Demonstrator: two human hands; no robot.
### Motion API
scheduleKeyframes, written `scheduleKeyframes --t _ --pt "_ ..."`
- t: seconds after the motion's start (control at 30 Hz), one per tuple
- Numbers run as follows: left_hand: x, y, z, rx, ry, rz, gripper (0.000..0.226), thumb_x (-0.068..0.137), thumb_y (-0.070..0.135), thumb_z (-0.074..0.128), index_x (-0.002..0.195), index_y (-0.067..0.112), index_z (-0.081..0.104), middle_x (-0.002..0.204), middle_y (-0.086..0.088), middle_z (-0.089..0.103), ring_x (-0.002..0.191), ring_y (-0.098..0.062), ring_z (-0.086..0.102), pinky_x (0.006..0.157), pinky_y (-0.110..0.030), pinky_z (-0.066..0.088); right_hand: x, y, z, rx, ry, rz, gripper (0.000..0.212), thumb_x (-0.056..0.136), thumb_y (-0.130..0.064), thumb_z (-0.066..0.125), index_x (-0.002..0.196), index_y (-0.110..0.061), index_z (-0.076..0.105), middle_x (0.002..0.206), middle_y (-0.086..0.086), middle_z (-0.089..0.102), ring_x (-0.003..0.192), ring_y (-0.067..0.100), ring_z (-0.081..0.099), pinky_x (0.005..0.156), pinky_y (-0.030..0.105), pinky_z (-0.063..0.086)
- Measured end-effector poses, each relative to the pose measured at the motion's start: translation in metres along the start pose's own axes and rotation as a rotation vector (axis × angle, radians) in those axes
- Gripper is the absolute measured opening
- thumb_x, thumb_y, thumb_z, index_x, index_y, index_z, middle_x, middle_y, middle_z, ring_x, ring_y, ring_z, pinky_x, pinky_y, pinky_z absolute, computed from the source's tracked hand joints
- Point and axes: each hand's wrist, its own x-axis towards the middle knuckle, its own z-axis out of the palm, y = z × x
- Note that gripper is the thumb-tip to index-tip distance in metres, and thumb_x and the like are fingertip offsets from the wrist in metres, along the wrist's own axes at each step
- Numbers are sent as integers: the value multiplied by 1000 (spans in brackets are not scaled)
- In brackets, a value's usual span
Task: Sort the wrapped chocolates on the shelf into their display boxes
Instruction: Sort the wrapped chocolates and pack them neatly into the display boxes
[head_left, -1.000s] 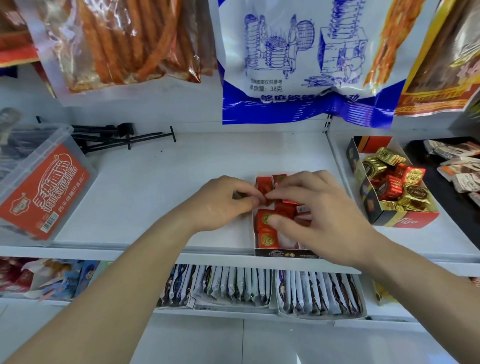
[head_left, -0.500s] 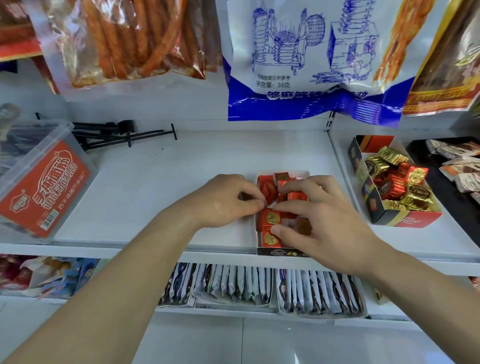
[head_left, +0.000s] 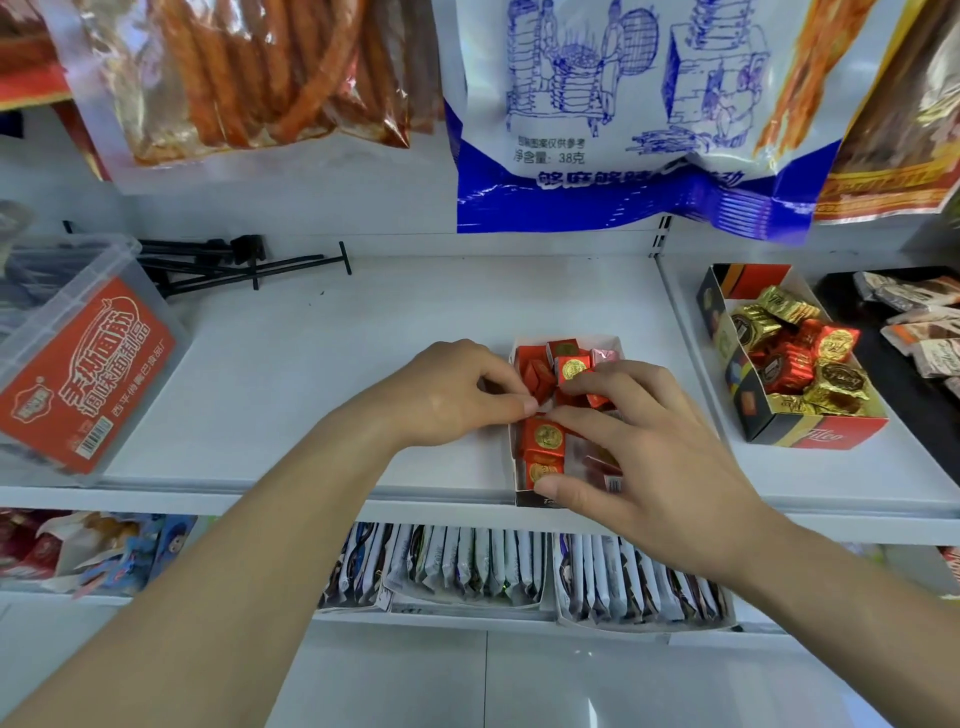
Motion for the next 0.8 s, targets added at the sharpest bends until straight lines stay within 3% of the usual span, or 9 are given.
scheduleKeyframes --t 0.3,0.47,0.67,0.8 --pt "-3 -1 0 -33 -19 -34 11 90 37 67 96 36 76 99 22 68 96 4 60 85 -18 47 -4 -1 -3 1 126 20 58 85 -71 52 112 -24 73 119 -4 59 117 22 49 94 44 49" --pt "-3 3 1 -5 -6 -38 10 89 32 67 90 39 74 95 22 66 93 4 59 78 -15 43 10 -5 -3 32 138 105 45 83 -65 52 98 -28 73 111 -6 57 112 22 47 95 39 45" --pt "-5 1 -1 -20 -42 -37 15 95 30 61 97 40 72 93 29 60 94 9 55 77 -9 37 14 -2 -7 67 -19 116 53 84 -68 38 122 -42 64 136 -9 42 128 21 30 109 39 34" --pt "-6 1 0 -3 -60 -40 17 94 31 61 101 41 72 94 29 57 96 5 53 80 -11 38 13 5 -9 81 -81 87 47 88 -67 41 122 -44 63 141 -9 38 132 22 26 110 42 32"
